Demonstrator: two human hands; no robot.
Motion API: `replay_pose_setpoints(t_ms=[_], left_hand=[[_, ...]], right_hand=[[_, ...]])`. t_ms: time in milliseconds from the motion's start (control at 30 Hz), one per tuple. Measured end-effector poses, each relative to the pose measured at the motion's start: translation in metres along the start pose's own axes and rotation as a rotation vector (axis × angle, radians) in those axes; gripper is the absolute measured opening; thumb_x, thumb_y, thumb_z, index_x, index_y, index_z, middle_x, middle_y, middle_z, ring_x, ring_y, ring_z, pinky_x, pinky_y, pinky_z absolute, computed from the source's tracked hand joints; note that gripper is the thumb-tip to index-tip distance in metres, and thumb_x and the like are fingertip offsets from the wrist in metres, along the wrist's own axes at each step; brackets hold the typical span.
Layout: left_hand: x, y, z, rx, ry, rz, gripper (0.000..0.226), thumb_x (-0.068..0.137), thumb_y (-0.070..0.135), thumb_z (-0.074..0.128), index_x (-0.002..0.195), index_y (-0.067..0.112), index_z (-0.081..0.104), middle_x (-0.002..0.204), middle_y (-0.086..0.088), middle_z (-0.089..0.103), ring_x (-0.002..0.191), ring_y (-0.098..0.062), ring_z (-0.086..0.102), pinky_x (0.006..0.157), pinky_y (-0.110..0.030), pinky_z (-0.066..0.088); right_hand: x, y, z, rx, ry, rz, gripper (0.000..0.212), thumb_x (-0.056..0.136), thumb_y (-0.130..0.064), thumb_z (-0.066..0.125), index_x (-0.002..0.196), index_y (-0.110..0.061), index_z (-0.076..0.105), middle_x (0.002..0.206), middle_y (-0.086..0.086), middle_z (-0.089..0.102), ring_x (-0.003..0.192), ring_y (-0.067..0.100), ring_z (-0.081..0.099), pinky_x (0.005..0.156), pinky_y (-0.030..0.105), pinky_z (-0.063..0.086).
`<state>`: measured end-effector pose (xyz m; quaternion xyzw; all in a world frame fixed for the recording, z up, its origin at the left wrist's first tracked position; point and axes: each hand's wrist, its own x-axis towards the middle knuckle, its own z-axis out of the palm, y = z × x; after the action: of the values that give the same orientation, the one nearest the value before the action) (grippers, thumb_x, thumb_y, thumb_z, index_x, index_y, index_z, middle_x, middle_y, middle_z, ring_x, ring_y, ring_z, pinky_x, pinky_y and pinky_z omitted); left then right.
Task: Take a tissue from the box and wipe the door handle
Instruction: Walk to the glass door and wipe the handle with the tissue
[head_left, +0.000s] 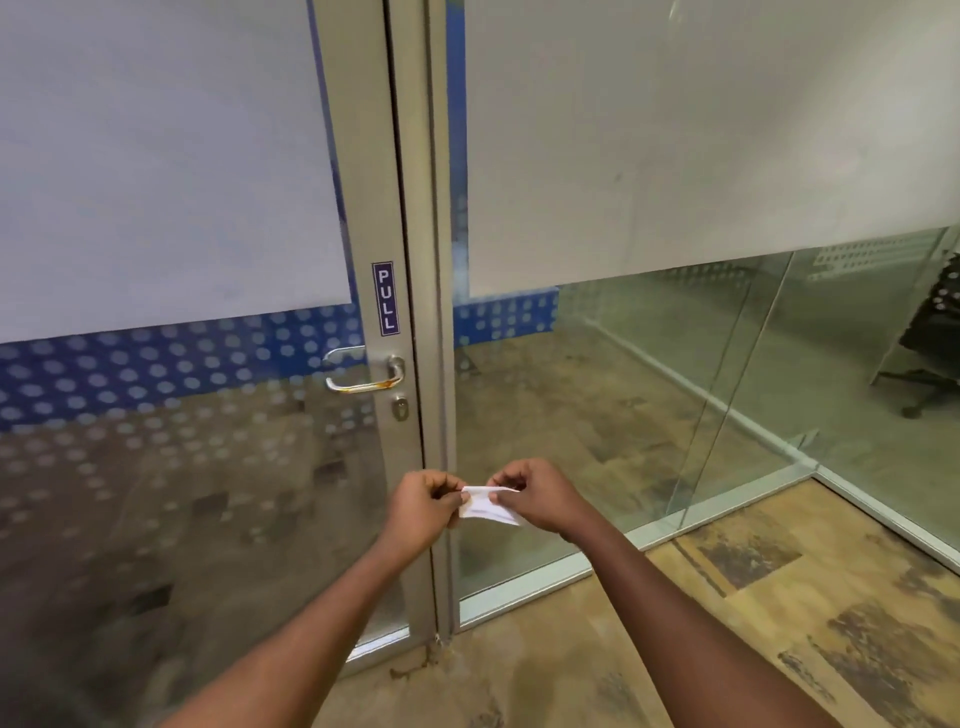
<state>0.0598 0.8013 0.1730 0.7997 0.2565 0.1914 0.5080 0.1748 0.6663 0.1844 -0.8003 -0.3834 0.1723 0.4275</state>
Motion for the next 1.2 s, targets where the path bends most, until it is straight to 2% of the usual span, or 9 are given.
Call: replay_pose_setpoints(t_ms=[200,333,500,600,667,767,900,1100,1200], left_hand=[[0.058,-0.001,-0.03,0.032,0.178,-0.038,0.006,0.076,-0.008,0.068,0.075,-0.004,0.072,0.065,-0.011,0.065,0.056,-0.017,0.056,0.059,-0.03,0.051],[0.085,-0.004,-0.047,0.056,0.237,-0.048,0.004,0.076,-0.001,0.071,0.074,0.003,0.073,0.059,-0.006,0.065,0.049,-0.011,0.053,0.052,-0.02,0.045],[0.111,-0.012,-0.103,0.289,0.565,0.055,0.011,0.085,0.02,0.065,0.084,0.013,0.074,0.077,-0.005,0.074,0.065,-0.012,0.061,0.057,-0.021,0.041],[0.126,-0.018,-0.15,0.552,0.729,0.157,0.024,0.09,0.026,0.058,0.104,0.009,0.068,0.105,-0.012,0.07,0.097,-0.026,0.063,0.082,-0.032,0.047],[0.137,-0.024,-0.179,0.671,0.738,0.108,0.046,0.093,0.034,0.05,0.129,0.006,0.053,0.136,-0.017,0.053,0.127,-0.029,0.047,0.107,-0.041,0.038],[0.147,-0.028,-0.21,0.795,0.707,0.101,0.063,0.094,0.043,0.043,0.147,0.012,0.028,0.157,-0.013,0.022,0.145,-0.028,0.02,0.118,-0.042,0.021],[0.165,-0.035,-0.246,0.959,0.657,0.124,0.071,0.094,0.05,0.034,0.151,0.018,0.007,0.161,-0.008,-0.003,0.149,-0.025,-0.003,0.119,-0.04,0.007],[0.195,-0.051,-0.282,1.069,0.595,0.155,0.076,0.092,0.051,0.036,0.151,0.021,-0.003,0.161,-0.009,-0.008,0.148,-0.026,-0.008,0.12,-0.042,0.007],[0.205,-0.064,-0.294,1.131,0.56,0.166,0.077,0.091,0.054,0.032,0.151,0.024,-0.005,0.16,-0.009,-0.014,0.148,-0.027,-0.013,0.121,-0.045,0.007]], right_hand=[[0.082,-0.012,0.016,-0.05,-0.203,-0.116,0.022,0.08,-0.002,0.066,0.098,-0.012,0.072,0.083,0.003,0.069,0.071,0.01,0.059,0.062,0.019,0.045],[0.127,-0.015,0.022,-0.054,-0.238,-0.148,0.019,0.082,-0.001,0.061,0.09,-0.012,0.073,0.083,0.001,0.07,0.07,0.009,0.059,0.061,0.017,0.045],[0.173,-0.013,0.04,-0.051,-0.014,-0.048,0.015,0.078,-0.007,0.057,0.08,-0.022,0.06,0.076,-0.005,0.061,0.068,0.014,0.054,0.054,0.017,0.04],[0.201,-0.018,0.047,0.004,0.124,-0.022,0.021,0.078,0.0,0.055,0.086,-0.019,0.062,0.071,-0.009,0.056,0.066,0.016,0.052,0.054,0.021,0.038],[0.217,-0.025,0.053,0.046,0.234,-0.019,0.02,0.081,0.001,0.055,0.081,-0.018,0.063,0.06,-0.013,0.053,0.059,0.015,0.05,0.046,0.008,0.035],[0.236,-0.034,0.055,0.054,0.332,-0.046,0.02,0.081,0.005,0.053,0.078,-0.006,0.069,0.06,-0.003,0.061,0.058,0.02,0.053,0.05,0.016,0.039],[0.264,-0.043,0.068,-0.033,0.298,-0.058,0.031,0.083,0.001,0.049,0.06,-0.015,0.063,0.061,0.013,0.066,0.06,0.032,0.059,0.056,0.033,0.046],[0.291,-0.054,0.089,-0.064,0.276,-0.126,0.026,0.088,-0.017,0.055,0.076,-0.005,0.075,0.066,0.017,0.066,0.052,0.018,0.054,0.048,0.025,0.036],[0.297,-0.055,0.103,-0.159,0.243,-0.083,0.022,0.091,-0.006,0.049,0.097,0.0,0.07,0.096,0.016,0.064,0.082,0.027,0.061,0.07,0.034,0.051]])
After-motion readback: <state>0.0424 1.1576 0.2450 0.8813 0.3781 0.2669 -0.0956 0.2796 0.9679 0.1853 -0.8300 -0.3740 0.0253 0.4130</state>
